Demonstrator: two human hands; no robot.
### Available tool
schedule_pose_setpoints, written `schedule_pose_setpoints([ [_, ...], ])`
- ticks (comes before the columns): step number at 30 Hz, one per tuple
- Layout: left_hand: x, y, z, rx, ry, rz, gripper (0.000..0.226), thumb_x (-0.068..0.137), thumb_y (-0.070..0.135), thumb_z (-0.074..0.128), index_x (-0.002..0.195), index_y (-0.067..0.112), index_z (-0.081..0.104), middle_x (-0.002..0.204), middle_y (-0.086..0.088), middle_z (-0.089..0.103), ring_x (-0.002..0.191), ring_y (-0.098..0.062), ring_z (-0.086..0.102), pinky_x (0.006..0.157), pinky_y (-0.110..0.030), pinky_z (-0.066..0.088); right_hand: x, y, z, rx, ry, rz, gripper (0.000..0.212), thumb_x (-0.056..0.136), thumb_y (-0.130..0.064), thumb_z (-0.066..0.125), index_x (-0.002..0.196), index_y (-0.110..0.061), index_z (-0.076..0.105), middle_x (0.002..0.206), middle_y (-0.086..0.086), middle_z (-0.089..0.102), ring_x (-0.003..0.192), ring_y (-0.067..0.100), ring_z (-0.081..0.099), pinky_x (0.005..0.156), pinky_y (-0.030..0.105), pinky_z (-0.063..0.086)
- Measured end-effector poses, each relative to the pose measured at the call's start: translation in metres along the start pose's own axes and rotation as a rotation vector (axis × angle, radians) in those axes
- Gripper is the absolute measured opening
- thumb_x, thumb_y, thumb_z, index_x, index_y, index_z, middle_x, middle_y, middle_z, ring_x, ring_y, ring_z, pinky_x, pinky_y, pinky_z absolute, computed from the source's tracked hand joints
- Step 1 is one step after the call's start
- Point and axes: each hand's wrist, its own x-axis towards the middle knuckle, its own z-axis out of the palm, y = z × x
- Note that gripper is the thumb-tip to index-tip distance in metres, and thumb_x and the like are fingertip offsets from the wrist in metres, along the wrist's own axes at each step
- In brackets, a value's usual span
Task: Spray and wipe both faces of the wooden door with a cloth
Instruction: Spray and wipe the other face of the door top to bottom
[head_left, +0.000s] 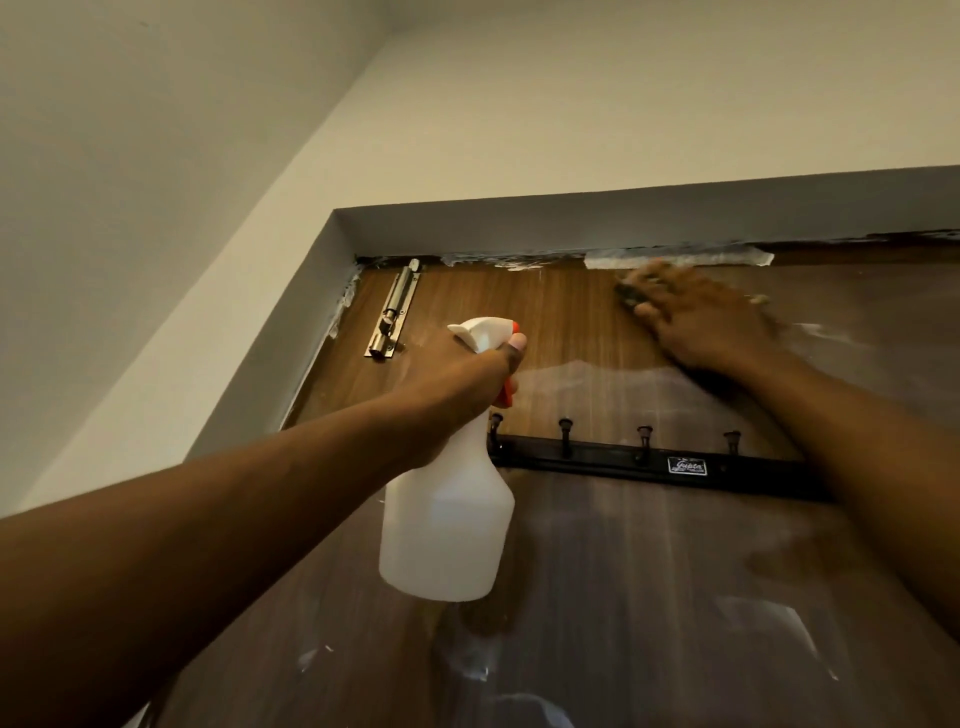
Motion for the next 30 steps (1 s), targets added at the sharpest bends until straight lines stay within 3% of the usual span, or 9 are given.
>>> schedule_pose_setpoints([
  [5, -0.003, 0.004, 0.011, -0.018, -0.017, 0.01, 0.052, 0.088, 0.042, 0.057, 0.127, 0.012, 0.041, 0.085, -0.002, 0.063, 0.067, -0.009, 0.059, 0.051, -0.021, 0.043, 0.04, -0.005, -0.002, 0.014, 0.011, 0.181, 0.054, 0.107, -0.051, 0.022, 0.158, -0.033, 0.023, 0.167, 0.0, 0.017, 0.153, 0.03, 0.017, 0.122, 0.052, 0.016],
  [9, -0.007, 0.009, 0.022, -0.017, -0.032, 0.001, 0.05, 0.088, 0.041, 0.057, 0.124, 0.009, 0.044, 0.083, -0.002, 0.063, 0.067, -0.01, 0.06, 0.054, -0.023, 0.046, 0.04, -0.039, 0.006, -0.015, -0.026, 0.007, 0.054, 0.107, -0.053, 0.02, 0.158, -0.037, 0.017, 0.168, -0.004, 0.013, 0.155, 0.026, 0.009, 0.123, 0.049, 0.014],
  [14, -0.012, 0.014, 0.033, -0.055, -0.037, -0.004, 0.049, 0.088, 0.041, 0.058, 0.125, 0.011, 0.045, 0.089, -0.005, 0.066, 0.069, -0.01, 0.062, 0.053, -0.022, 0.046, -0.004, -0.009, 0.002, -0.013, -0.059, -0.136, 0.053, 0.106, -0.055, 0.019, 0.158, -0.042, 0.013, 0.168, -0.009, 0.007, 0.155, 0.019, 0.005, 0.123, 0.046, 0.008],
  [17, -0.017, 0.017, 0.045, -0.06, -0.027, -0.009, 0.047, 0.087, 0.04, 0.058, 0.123, 0.012, 0.045, 0.086, -0.004, 0.065, 0.067, -0.01, 0.061, 0.05, -0.021, 0.047, -0.026, 0.028, -0.002, 0.007, -0.011, -0.058, 0.053, 0.106, -0.054, 0.023, 0.157, -0.04, 0.021, 0.168, -0.007, 0.012, 0.154, 0.022, 0.012, 0.123, 0.052, 0.014],
  [19, -0.02, 0.024, 0.054, -0.04, -0.013, -0.01, 0.037, 0.089, 0.039, 0.058, 0.111, 0.013, 0.044, 0.074, 0.001, 0.058, 0.058, -0.007, 0.055, 0.038, -0.014, 0.045, -0.029, 0.059, -0.005, 0.012, 0.016, 0.043, 0.052, 0.106, -0.051, 0.025, 0.157, -0.038, 0.022, 0.168, -0.003, 0.015, 0.153, 0.026, 0.016, 0.122, 0.056, 0.016],
  [22, -0.02, 0.037, 0.066, 0.009, -0.011, 0.003, 0.035, 0.089, 0.04, 0.056, 0.11, 0.018, 0.039, 0.07, 0.003, 0.051, 0.054, -0.006, 0.05, 0.03, -0.009, 0.037, -0.014, 0.085, -0.01, 0.028, 0.0, 0.234, 0.053, 0.107, -0.048, 0.024, 0.158, -0.034, 0.02, 0.168, 0.001, 0.013, 0.153, 0.031, 0.012, 0.123, 0.056, 0.012],
  [25, -0.015, 0.051, 0.077, 0.043, -0.011, 0.0, 0.042, 0.088, 0.044, 0.057, 0.113, 0.015, 0.04, 0.083, -0.002, 0.06, 0.062, -0.009, 0.055, 0.039, -0.017, 0.041, 0.007, 0.075, -0.012, 0.035, 0.017, 0.3, 0.052, 0.108, -0.046, 0.025, 0.158, -0.033, 0.023, 0.167, 0.002, 0.017, 0.154, 0.032, 0.011, 0.123, 0.056, 0.013],
  [27, -0.011, 0.061, 0.091, 0.07, -0.01, 0.006, 0.049, 0.086, 0.047, 0.058, 0.119, 0.014, 0.044, 0.096, -0.007, 0.063, 0.073, -0.014, 0.06, 0.049, -0.022, 0.044, 0.009, 0.071, -0.013, 0.036, 0.025, 0.195, 0.052, 0.107, -0.047, 0.024, 0.158, -0.032, 0.024, 0.167, 0.001, 0.018, 0.154, 0.03, 0.011, 0.123, 0.053, 0.014],
  [30, -0.006, 0.072, 0.107, 0.099, 0.011, 0.029, 0.048, 0.084, 0.05, 0.059, 0.115, 0.015, 0.046, 0.096, -0.008, 0.064, 0.083, -0.021, 0.064, 0.064, -0.033, 0.054, -0.005, 0.075, -0.013, 0.035, -0.005, -0.023, 0.052, 0.107, -0.051, 0.023, 0.158, -0.037, 0.021, 0.168, -0.004, 0.014, 0.155, 0.024, 0.01, 0.124, 0.047, 0.011],
])
